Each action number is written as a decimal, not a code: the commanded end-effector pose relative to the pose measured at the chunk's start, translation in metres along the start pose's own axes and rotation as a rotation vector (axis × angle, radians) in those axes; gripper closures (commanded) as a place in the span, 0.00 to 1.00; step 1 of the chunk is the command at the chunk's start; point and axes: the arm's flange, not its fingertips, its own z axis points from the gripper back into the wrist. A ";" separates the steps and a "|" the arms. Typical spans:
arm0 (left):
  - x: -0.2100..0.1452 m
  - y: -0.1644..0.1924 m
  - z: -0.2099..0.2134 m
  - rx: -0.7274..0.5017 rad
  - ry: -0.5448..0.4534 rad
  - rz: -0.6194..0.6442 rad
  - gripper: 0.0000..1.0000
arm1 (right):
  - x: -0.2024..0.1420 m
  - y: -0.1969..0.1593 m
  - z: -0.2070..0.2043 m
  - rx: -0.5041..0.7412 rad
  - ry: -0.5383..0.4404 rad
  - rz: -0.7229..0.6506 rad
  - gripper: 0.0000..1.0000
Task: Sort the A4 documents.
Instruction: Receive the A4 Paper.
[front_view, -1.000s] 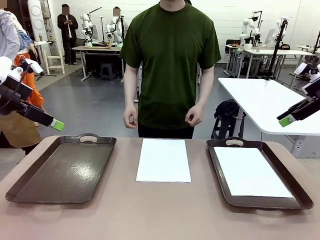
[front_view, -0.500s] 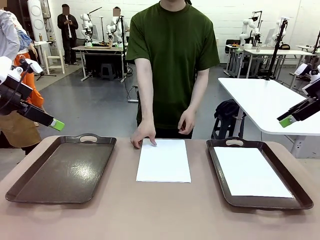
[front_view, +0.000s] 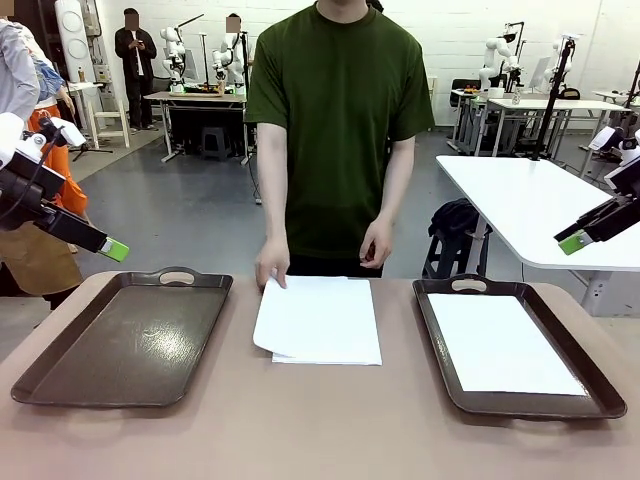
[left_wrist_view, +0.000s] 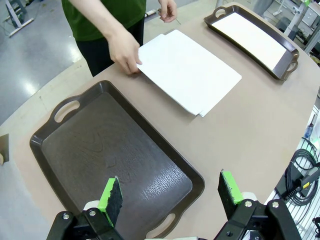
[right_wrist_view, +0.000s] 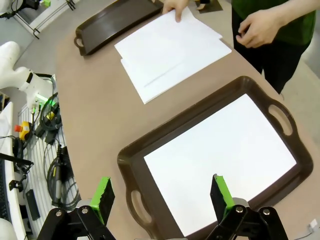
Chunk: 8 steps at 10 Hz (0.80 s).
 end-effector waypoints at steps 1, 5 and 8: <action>-0.001 0.002 -0.001 -0.011 -0.007 -0.016 0.00 | 0.002 0.000 0.000 -0.008 0.000 0.002 0.00; -0.001 0.002 -0.001 -0.011 -0.007 -0.016 0.00 | 0.002 0.000 0.000 -0.008 0.000 0.002 0.00; -0.001 0.002 -0.001 -0.011 -0.007 -0.016 0.00 | 0.002 0.000 0.000 -0.008 0.000 0.002 0.00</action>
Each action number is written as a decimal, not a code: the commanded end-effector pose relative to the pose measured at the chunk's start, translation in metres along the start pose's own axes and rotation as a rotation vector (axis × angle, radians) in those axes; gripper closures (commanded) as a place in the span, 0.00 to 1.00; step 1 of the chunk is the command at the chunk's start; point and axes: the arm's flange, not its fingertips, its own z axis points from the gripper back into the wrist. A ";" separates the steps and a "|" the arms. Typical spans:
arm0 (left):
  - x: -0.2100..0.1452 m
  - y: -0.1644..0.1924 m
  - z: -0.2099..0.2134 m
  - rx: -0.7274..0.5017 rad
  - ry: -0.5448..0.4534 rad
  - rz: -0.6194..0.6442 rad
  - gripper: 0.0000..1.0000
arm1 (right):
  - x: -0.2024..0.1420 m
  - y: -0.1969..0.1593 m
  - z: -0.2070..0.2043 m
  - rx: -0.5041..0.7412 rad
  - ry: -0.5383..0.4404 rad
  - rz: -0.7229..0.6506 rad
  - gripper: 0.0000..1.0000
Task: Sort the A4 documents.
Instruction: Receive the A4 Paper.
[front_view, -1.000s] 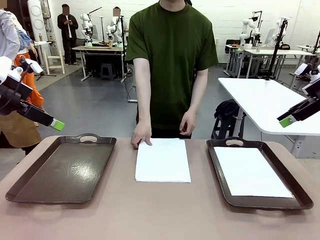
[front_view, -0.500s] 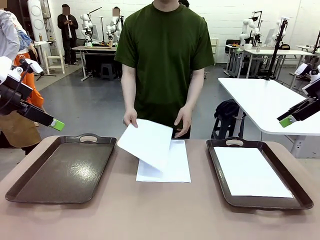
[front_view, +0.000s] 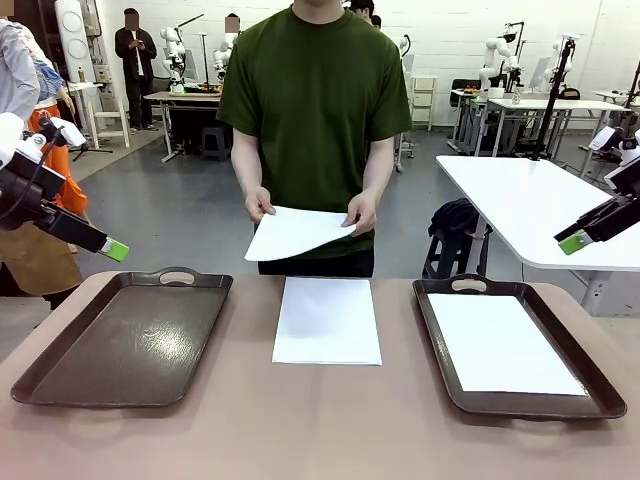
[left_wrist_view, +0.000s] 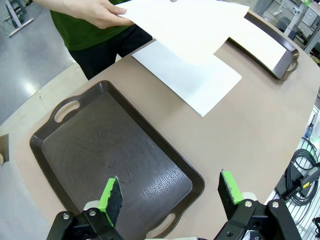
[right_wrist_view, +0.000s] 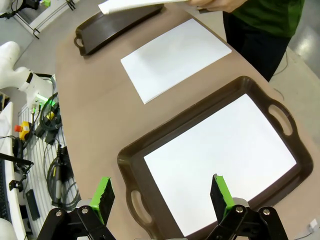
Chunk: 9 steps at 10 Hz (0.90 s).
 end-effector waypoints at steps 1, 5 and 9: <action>-0.001 0.002 -0.001 -0.011 -0.007 -0.016 0.00 | 0.002 0.000 0.000 -0.008 0.000 0.002 0.00; -0.001 0.002 -0.001 -0.011 -0.007 -0.016 0.00 | 0.002 0.000 0.000 -0.008 0.000 0.002 0.00; -0.001 0.002 -0.001 -0.011 -0.007 -0.016 0.00 | 0.002 0.000 0.000 -0.008 0.000 0.002 0.00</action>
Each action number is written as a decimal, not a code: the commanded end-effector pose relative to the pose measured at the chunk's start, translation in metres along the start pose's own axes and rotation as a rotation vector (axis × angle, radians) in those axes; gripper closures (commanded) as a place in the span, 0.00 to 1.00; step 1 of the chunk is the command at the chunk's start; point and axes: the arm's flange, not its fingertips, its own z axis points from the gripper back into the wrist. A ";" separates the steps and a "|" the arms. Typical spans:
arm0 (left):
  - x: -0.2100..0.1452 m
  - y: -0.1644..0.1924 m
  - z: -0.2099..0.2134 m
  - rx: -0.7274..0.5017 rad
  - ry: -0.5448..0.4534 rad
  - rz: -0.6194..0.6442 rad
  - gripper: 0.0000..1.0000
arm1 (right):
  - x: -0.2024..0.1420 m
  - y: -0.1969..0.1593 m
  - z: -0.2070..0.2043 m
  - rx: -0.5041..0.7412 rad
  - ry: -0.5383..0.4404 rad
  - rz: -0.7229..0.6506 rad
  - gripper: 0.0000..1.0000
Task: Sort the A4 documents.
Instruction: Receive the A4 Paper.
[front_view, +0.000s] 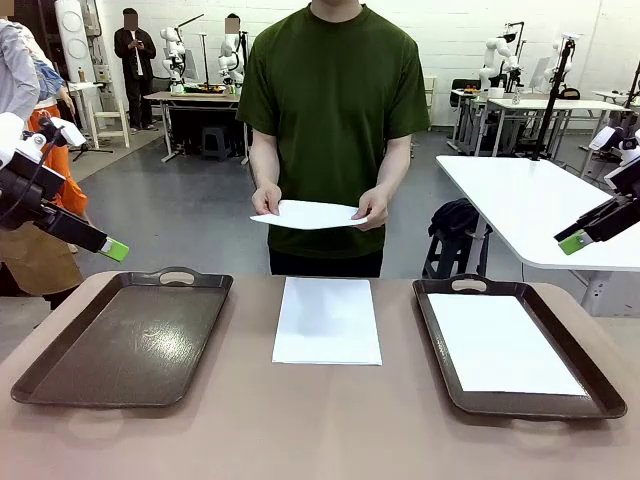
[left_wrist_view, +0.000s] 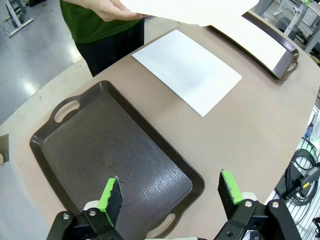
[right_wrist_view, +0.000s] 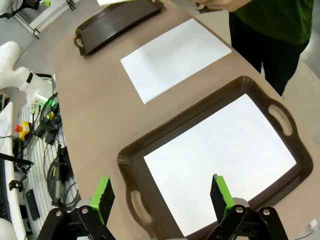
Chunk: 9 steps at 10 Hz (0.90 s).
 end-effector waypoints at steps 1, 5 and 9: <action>-0.001 0.002 -0.001 -0.011 -0.007 -0.016 0.00 | 0.002 0.000 0.000 -0.008 0.000 0.002 0.00; -0.001 0.002 -0.001 -0.011 -0.007 -0.016 0.00 | 0.002 0.000 0.000 -0.008 0.000 0.002 0.00; -0.001 0.002 -0.001 -0.011 -0.007 -0.016 0.00 | 0.002 0.000 0.000 -0.008 0.000 0.002 0.00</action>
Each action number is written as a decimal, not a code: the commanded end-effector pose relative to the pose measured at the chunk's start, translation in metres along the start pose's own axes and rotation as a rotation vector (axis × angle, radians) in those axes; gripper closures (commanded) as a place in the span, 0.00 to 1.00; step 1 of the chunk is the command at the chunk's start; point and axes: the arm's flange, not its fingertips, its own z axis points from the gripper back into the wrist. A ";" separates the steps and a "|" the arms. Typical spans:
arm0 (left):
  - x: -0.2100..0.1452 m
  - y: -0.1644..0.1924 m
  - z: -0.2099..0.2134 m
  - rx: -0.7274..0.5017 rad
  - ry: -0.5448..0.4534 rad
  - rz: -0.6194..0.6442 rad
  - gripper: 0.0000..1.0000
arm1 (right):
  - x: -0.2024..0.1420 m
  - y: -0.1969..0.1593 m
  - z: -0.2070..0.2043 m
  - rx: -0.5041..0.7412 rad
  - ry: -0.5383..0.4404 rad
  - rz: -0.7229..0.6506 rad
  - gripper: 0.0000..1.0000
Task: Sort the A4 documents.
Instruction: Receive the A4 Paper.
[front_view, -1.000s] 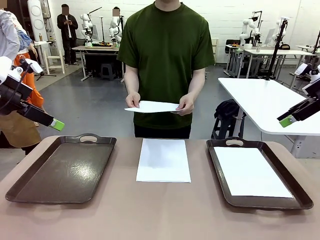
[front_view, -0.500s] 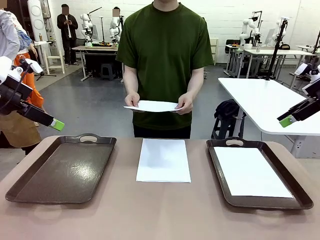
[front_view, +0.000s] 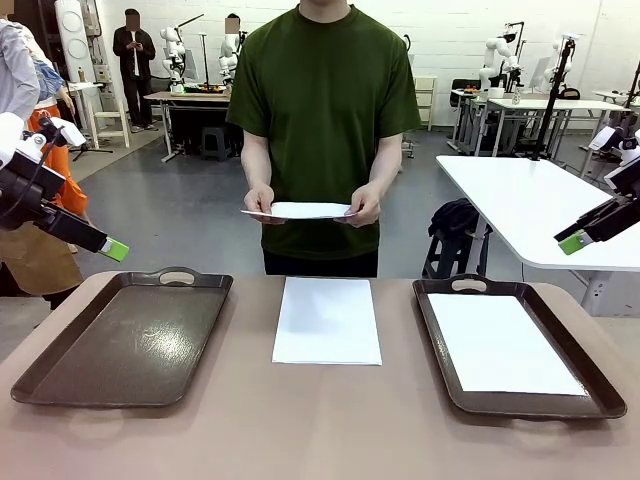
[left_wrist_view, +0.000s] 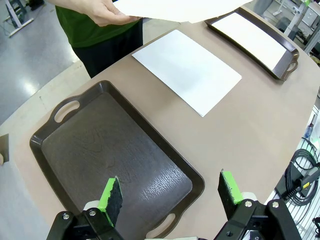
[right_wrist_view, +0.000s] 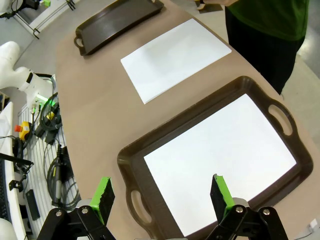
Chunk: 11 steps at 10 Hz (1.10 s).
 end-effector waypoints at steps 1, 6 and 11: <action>-0.001 0.002 -0.001 -0.011 -0.007 -0.016 0.00 | 0.002 0.000 0.000 -0.008 0.000 0.002 0.00; -0.001 0.002 -0.001 -0.011 -0.007 -0.016 0.00 | 0.002 0.000 0.000 -0.008 0.000 0.002 0.00; -0.001 0.002 -0.001 -0.011 -0.007 -0.016 0.00 | 0.002 0.000 0.000 -0.008 0.000 0.002 0.00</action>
